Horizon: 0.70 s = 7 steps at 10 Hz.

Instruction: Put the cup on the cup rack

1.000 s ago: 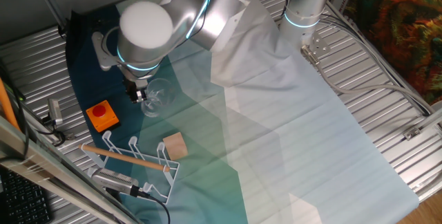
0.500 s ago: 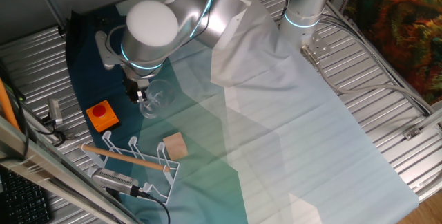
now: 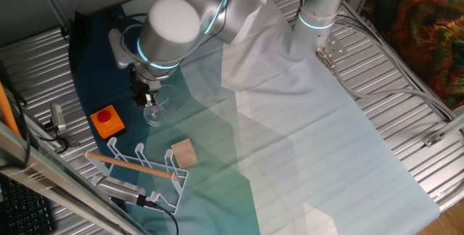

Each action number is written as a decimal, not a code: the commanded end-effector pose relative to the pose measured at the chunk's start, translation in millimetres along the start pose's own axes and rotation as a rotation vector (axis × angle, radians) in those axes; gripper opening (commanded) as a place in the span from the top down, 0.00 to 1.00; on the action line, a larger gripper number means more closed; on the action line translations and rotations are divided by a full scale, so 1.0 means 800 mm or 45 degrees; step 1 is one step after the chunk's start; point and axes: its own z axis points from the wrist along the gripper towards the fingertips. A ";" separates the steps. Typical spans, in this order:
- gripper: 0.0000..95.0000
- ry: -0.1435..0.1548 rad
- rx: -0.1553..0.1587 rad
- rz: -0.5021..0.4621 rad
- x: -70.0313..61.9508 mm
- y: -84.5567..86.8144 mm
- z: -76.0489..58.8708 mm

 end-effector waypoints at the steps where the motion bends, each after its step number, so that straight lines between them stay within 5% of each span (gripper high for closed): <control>1: 1.00 -0.014 -0.002 0.003 -0.003 0.002 0.002; 7: 1.00 -0.026 -0.004 0.008 -0.003 0.002 0.002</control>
